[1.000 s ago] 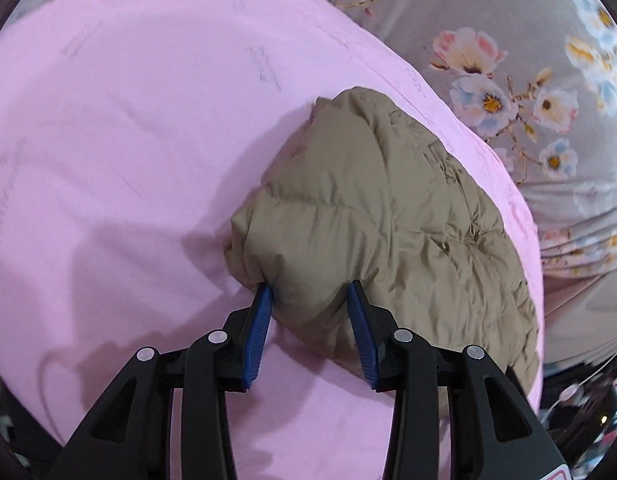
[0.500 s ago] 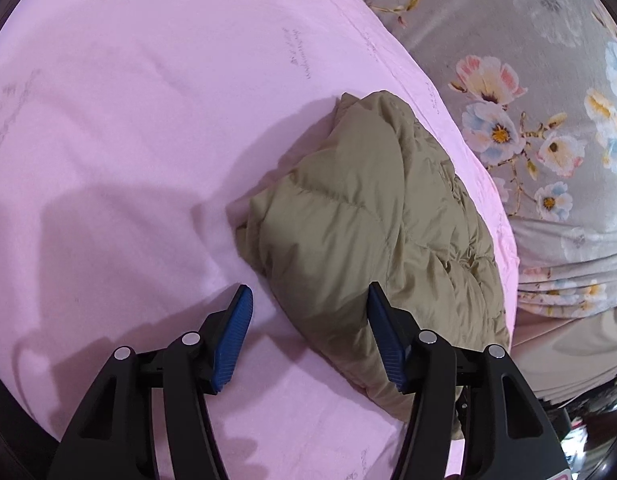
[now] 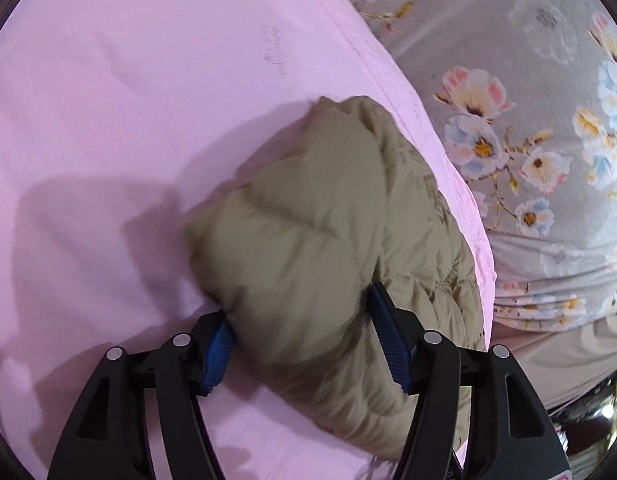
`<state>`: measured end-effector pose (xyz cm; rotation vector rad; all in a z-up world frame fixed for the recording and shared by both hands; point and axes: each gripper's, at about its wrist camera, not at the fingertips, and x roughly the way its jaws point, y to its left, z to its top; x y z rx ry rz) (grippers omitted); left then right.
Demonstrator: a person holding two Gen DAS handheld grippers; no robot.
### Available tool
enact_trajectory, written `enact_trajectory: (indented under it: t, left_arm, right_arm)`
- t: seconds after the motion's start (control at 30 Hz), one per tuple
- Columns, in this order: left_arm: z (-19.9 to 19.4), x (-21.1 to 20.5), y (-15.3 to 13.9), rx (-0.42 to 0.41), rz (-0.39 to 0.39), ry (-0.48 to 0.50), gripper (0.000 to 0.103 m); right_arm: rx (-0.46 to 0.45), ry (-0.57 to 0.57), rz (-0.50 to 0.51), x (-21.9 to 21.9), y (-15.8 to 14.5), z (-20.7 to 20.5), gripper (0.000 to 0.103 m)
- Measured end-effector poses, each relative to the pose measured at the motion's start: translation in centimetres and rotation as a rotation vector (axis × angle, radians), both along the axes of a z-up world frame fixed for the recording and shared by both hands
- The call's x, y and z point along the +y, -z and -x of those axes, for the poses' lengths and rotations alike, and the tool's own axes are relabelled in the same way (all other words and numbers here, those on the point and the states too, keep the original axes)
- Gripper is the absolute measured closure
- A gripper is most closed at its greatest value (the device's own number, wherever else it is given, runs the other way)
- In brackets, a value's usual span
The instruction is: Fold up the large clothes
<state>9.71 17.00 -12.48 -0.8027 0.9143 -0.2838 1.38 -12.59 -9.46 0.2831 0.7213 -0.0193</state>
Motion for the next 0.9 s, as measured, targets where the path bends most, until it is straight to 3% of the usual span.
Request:
enact_trajectory:
  t: [0.07,0.13,0.23,0.3,0.43,0.57,0.73,0.9]
  left_arm:
    - [-0.2,0.0,-0.7,-0.020,0.013,0.010,0.069]
    - [0.1,0.2,-2.1,-0.067,0.032,0.046,0.083]
    - [1.2,-0.1,-6.1,-0.165,0.024,0.110,0.091]
    - [2.9,-0.8,-9.9,-0.268,-0.029,0.142,0.093]
    - [6.6,-2.3,-16.9,-0.450,-0.153,0.186,0.093]
    - [7.8,-4.5,-18.6,-0.475,-0.225,0.235,0.093]
    - [9.8,-8.2,-19.1,-0.513,-0.274,0.343,0.093]
    - [12.5,-12.9,-18.5,-0.538,-0.309,0.484,0.093]
  right_arm:
    - [0.004,0.002,0.011,0.2,0.2,-0.1,0.092]
    - [0.012,0.006,0.033,0.6,0.1,-0.1,0.092]
    - [0.023,0.005,0.020,1.4,0.0,0.1,0.092]
    - [0.029,-0.019,-0.016,2.2,0.1,0.4,0.095]
    - [0.032,-0.191,-0.102,7.2,0.1,1.4,0.097]
    - [0.007,-0.314,-0.113,11.2,0.2,2.4,0.099]
    - [-0.060,-0.235,-0.166,6.4,-1.6,6.1,0.098]
    - [-0.090,0.034,-0.093,-1.7,-1.8,11.6,0.098]
